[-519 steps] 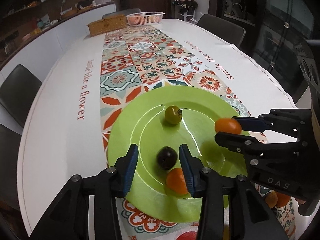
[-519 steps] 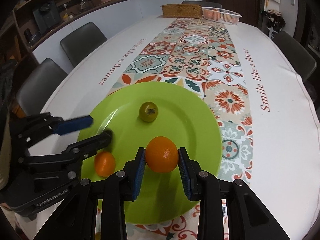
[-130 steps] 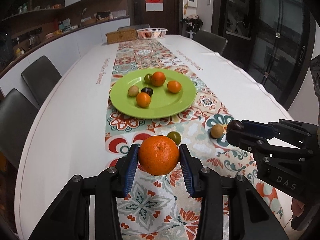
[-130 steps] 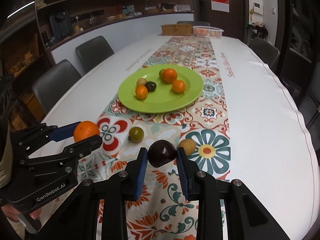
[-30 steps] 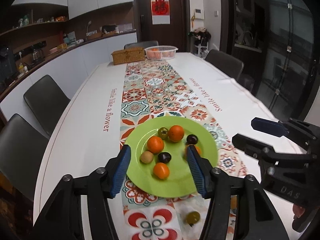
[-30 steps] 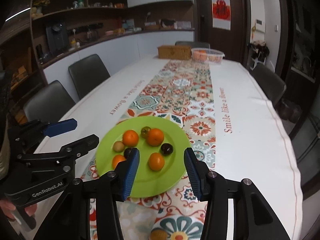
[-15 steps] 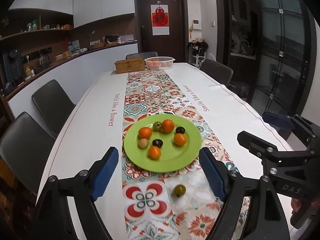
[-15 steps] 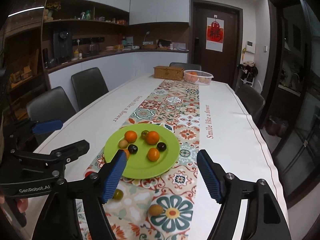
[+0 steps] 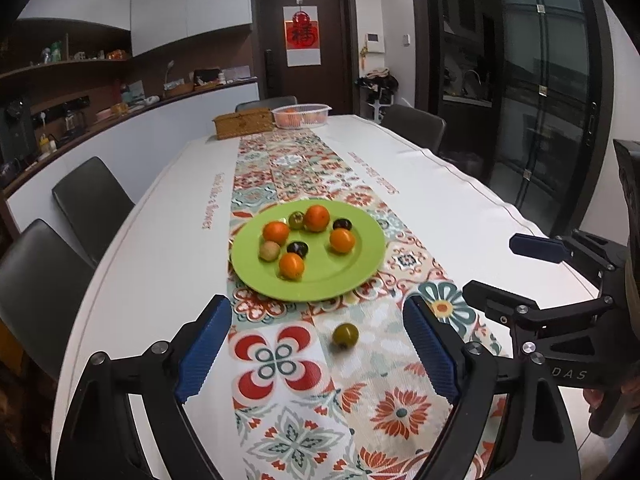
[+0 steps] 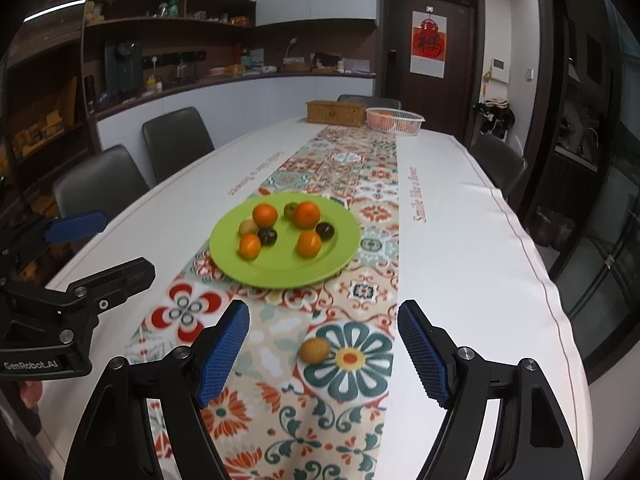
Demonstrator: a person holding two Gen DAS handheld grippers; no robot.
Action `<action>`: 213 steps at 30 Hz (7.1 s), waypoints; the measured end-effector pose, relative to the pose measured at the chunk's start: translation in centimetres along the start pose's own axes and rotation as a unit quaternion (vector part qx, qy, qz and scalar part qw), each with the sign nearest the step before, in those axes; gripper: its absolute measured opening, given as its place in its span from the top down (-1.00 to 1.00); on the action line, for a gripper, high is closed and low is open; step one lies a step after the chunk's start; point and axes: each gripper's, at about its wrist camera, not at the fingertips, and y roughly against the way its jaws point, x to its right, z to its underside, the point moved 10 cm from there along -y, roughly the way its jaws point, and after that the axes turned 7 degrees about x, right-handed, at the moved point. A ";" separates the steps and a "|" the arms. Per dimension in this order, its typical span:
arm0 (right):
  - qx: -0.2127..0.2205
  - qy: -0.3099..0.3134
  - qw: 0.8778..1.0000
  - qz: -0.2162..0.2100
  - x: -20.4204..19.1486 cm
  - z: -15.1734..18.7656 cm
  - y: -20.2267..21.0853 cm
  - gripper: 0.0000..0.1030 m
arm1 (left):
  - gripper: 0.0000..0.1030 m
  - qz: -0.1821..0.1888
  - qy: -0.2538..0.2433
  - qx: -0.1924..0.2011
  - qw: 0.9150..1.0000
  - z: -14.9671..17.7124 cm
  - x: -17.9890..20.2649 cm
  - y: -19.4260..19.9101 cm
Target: Organize fruits
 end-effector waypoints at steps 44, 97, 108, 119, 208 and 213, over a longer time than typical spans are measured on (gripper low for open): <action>-0.129 0.019 0.991 -0.038 -0.7 7.3 -8.8 0.26 | 0.27 0.089 -0.036 -0.118 0.988 7.3 3.1 -10.8; -0.009 0.005 0.998 -0.066 -3.0 -1.3 -1.6 0.42 | 0.48 0.043 -0.004 -0.016 0.999 -0.9 1.5 -2.5; 0.006 0.015 0.998 -0.057 -2.9 -4.0 -3.4 0.42 | 0.48 0.030 0.010 -0.002 0.999 -3.3 -0.4 -4.6; -0.002 0.019 0.998 -0.052 -1.7 -6.1 -7.2 0.42 | 0.48 0.028 0.019 -0.005 0.999 -5.1 -2.0 -7.9; 0.068 -0.045 0.997 0.013 -0.4 -2.0 8.2 -0.56 | -0.76 -0.060 0.052 0.045 0.996 -1.3 -0.5 7.4; 0.076 -0.050 0.996 0.022 0.0 -1.1 10.0 -0.56 | -0.83 -0.065 0.048 0.054 0.995 -0.9 0.2 8.8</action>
